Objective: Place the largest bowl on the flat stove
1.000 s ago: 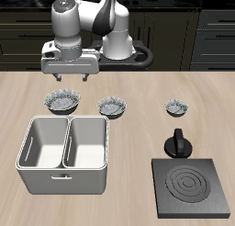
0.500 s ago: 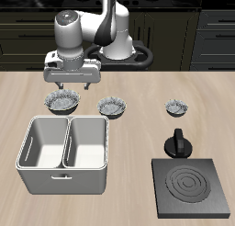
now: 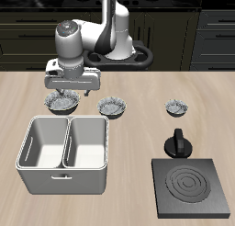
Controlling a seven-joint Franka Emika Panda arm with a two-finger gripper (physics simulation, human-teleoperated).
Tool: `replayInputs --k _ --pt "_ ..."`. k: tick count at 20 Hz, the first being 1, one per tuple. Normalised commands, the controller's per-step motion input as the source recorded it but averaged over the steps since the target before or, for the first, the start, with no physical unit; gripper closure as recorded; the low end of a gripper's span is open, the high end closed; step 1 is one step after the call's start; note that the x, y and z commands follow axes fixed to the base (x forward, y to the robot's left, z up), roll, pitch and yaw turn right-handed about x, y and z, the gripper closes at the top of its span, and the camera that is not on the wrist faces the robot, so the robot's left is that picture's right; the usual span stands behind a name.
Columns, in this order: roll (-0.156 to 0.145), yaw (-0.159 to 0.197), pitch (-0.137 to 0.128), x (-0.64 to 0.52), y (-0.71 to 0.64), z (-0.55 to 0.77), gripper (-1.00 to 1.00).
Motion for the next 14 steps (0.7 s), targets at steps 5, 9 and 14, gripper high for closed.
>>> replayInputs --k 5,9,14 --pt "0.009 -0.010 0.026 -0.03 0.05 -0.20 -1.00" --pt "0.010 -0.004 0.043 0.02 0.04 -0.23 -1.00" --pt "-0.003 -0.012 0.035 0.03 -0.01 -0.20 -1.00"
